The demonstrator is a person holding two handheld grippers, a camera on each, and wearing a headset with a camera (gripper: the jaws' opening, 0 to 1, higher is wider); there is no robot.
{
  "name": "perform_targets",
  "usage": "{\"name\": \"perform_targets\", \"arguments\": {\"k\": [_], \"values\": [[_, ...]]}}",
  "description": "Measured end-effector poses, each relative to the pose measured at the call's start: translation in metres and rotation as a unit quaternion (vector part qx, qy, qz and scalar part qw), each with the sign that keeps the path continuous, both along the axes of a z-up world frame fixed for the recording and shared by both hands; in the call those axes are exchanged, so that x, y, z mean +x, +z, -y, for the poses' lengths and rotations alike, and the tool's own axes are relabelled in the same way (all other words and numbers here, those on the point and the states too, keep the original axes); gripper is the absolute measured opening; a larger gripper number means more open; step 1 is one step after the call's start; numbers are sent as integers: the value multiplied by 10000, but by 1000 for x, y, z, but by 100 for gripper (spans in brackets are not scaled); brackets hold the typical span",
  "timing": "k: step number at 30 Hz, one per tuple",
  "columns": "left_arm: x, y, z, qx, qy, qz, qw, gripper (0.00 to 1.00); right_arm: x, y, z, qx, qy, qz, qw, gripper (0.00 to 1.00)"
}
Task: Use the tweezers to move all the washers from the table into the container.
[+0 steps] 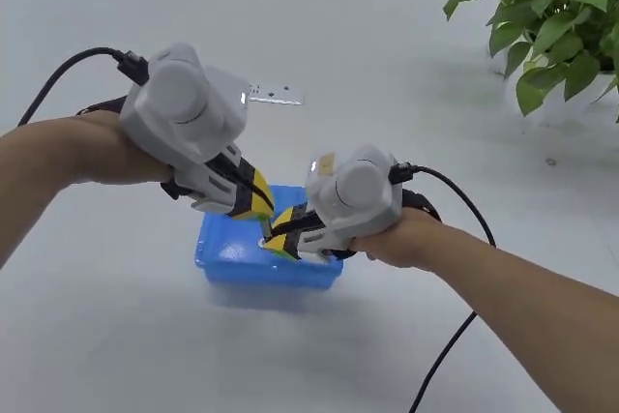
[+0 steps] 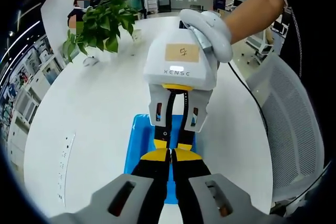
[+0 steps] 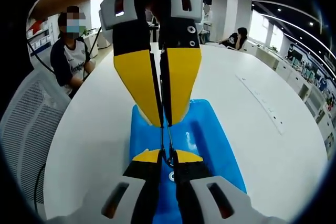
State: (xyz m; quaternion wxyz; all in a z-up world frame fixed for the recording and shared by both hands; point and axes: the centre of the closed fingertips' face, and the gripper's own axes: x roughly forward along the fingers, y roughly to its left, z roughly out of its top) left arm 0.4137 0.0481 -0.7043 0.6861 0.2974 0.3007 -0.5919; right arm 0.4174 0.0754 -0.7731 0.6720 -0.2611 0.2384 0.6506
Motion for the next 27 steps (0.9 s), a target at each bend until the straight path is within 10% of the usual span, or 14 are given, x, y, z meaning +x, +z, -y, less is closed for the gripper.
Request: {"name": "perform_targets", "arguments": {"k": [27], "values": [[-5, 6, -8, 6, 35, -41, 10000, 5, -4, 8, 3, 111, 7, 67, 9999, 11]]}}
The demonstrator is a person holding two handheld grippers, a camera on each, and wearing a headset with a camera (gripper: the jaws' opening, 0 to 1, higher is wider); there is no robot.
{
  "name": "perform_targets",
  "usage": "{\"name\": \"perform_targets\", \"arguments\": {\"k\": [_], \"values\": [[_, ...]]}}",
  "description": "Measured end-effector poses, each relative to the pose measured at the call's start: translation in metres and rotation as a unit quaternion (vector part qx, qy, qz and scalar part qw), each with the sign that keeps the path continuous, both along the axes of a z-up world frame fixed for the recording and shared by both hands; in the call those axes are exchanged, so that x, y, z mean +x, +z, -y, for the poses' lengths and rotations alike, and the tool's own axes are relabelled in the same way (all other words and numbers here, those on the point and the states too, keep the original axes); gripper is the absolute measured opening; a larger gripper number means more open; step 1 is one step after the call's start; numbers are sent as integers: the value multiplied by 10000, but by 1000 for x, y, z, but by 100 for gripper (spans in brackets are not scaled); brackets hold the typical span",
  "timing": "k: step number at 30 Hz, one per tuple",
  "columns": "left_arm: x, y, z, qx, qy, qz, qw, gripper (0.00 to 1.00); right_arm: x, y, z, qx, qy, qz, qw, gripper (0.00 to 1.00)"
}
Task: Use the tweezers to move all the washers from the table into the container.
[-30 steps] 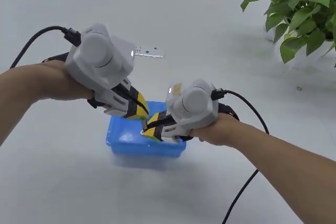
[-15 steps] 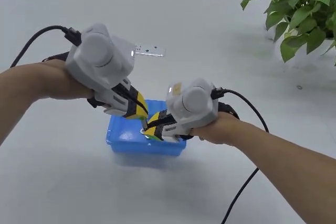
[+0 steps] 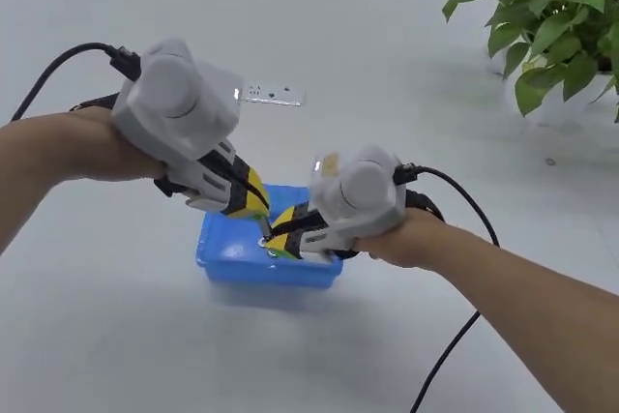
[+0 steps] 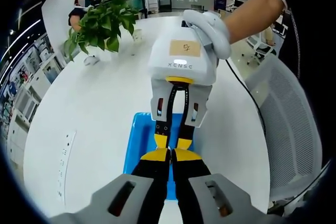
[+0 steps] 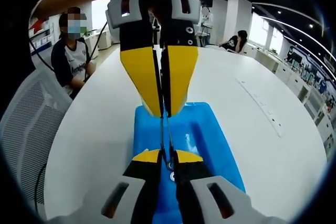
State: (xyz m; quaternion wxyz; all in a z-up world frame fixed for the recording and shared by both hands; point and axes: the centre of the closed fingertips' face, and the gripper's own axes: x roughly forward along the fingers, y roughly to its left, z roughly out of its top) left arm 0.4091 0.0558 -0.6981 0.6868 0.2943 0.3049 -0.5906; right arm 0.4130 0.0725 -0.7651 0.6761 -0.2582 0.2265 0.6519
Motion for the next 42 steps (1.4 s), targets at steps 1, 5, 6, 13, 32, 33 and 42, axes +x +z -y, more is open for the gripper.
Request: {"name": "perform_targets", "arguments": {"k": [1, 5, 6, 13, 32, 33, 42], "values": [[-1, 1, -1, 0, 4, 3, 10000, 5, 0, 2, 1, 9, -3, 4, 10000, 10], [-2, 7, -3, -44, 25, 28, 10000, 5, -1, 8, 2, 52, -21, 49, 10000, 8], [-2, 9, -3, -63, 33, 35, 10000, 5, -1, 10, 2, 68, -22, 59, 10000, 8], [-8, 18, -5, -100, 12, 100, 9999, 5, -7, 21, 3, 117, 20, 219, 9997, 7], [-42, 31, -10, 97, -172, 345, 9992, 6, -37, 52, 17, -38, 255, 712, 9971, 5], [-44, 31, -9, 95, -173, 347, 9992, 6, -39, 51, 17, -72, 276, 718, 9970, 4], [-61, 18, -9, 77, -144, 309, 9994, 6, -55, 46, 23, -362, 476, 897, 9942, 4]]}}
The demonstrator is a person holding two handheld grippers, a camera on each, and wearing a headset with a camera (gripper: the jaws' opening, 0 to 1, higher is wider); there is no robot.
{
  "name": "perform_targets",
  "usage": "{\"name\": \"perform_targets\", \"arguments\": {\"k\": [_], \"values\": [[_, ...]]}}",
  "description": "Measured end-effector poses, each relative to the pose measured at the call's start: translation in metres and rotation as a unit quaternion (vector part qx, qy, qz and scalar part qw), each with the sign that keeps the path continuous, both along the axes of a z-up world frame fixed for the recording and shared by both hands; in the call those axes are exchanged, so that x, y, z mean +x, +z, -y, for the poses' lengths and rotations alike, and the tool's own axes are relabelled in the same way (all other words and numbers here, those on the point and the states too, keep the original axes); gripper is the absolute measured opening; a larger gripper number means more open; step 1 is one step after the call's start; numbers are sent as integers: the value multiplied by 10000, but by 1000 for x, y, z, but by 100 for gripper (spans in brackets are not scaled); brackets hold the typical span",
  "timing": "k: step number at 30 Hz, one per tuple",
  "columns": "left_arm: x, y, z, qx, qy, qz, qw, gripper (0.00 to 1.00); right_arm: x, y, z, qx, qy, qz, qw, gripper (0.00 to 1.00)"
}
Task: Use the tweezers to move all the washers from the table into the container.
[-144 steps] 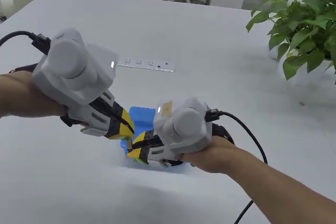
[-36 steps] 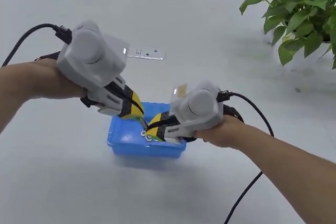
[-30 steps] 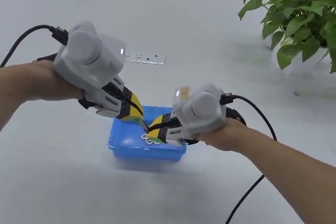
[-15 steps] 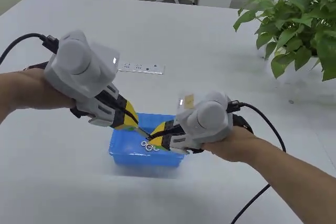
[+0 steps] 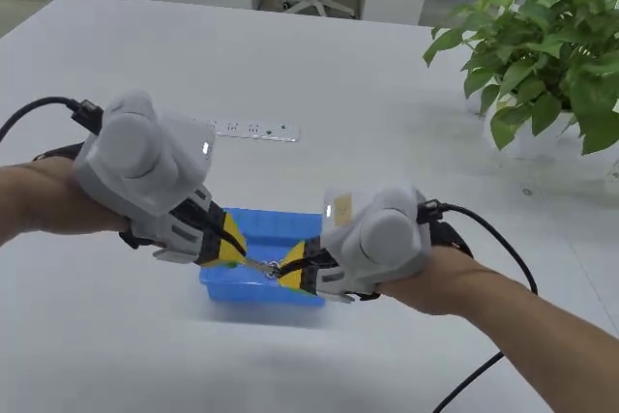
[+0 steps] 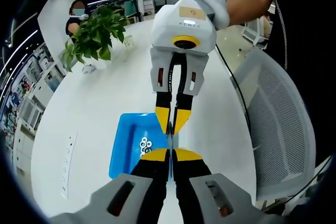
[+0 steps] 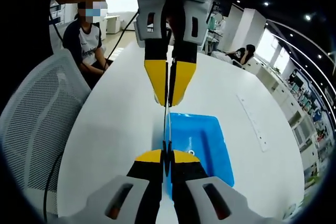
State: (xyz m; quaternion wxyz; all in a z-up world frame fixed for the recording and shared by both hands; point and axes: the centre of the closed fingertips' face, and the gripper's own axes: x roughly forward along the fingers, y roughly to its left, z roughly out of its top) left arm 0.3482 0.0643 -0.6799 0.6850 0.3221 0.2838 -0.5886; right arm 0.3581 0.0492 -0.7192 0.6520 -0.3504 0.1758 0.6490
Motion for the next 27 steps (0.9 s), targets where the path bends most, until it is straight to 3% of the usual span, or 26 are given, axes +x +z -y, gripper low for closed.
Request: {"name": "perform_targets", "arguments": {"k": [11, 16, 27], "values": [[-20, -20, 3, 42, -12, -34, 10000, 7, -17, -13, 7, -363, 144, 80, 9992, 4], [-23, -29, 1, 140, 15, 21, 9999, 9, -23, -20, 11, -470, 154, 28, 9988, 4], [-33, -54, -2, 322, -9, -49, 9995, 6, -35, -35, 14, -635, 188, -84, 9978, 4]]}}
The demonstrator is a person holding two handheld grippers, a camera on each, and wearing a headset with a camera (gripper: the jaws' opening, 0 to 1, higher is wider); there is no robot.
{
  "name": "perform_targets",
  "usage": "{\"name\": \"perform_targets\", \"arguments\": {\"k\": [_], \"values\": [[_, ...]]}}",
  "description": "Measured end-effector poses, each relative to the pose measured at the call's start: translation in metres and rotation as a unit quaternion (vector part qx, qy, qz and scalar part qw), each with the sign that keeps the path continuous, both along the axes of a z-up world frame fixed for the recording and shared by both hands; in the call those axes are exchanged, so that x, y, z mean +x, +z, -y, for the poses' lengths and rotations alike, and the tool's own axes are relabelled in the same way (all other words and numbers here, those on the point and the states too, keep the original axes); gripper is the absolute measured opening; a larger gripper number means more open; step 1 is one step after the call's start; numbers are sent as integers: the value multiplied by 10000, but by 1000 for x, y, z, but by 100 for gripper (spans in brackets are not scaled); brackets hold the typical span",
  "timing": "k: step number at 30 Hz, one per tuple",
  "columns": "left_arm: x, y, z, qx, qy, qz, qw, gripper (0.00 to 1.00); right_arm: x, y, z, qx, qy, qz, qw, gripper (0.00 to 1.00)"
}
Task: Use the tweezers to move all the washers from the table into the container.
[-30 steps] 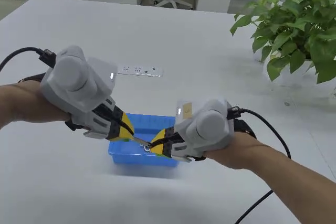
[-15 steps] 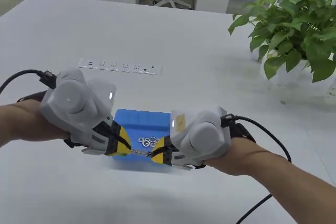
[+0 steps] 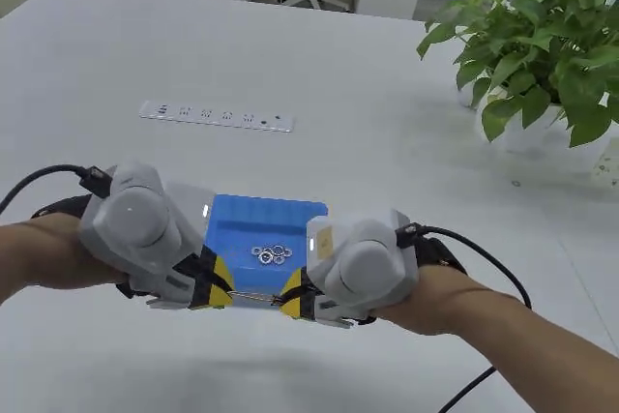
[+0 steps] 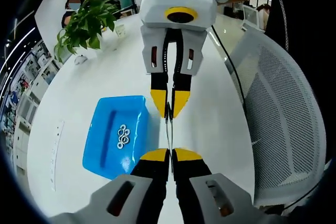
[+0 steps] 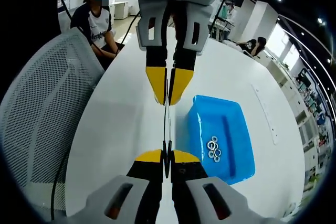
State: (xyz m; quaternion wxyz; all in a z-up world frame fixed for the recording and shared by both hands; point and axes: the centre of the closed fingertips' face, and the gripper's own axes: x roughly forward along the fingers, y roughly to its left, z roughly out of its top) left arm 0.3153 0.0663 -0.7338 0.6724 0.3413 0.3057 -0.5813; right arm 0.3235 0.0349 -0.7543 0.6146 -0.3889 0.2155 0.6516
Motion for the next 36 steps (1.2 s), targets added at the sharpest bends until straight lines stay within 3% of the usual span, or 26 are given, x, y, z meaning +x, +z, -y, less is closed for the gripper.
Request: {"name": "perform_targets", "arguments": {"k": [14, 29, 36], "values": [[-12, -35, -6, 286, -70, -230, 9993, 6, -14, -24, -2, -154, -8, -122, 9998, 5], [-20, -56, -7, 233, 23, -542, 9983, 6, -24, -47, -2, -258, -87, -327, 9991, 6], [-17, -61, -6, 186, 93, -574, 9981, 6, -22, -52, -1, -282, -167, -343, 9989, 7]]}}
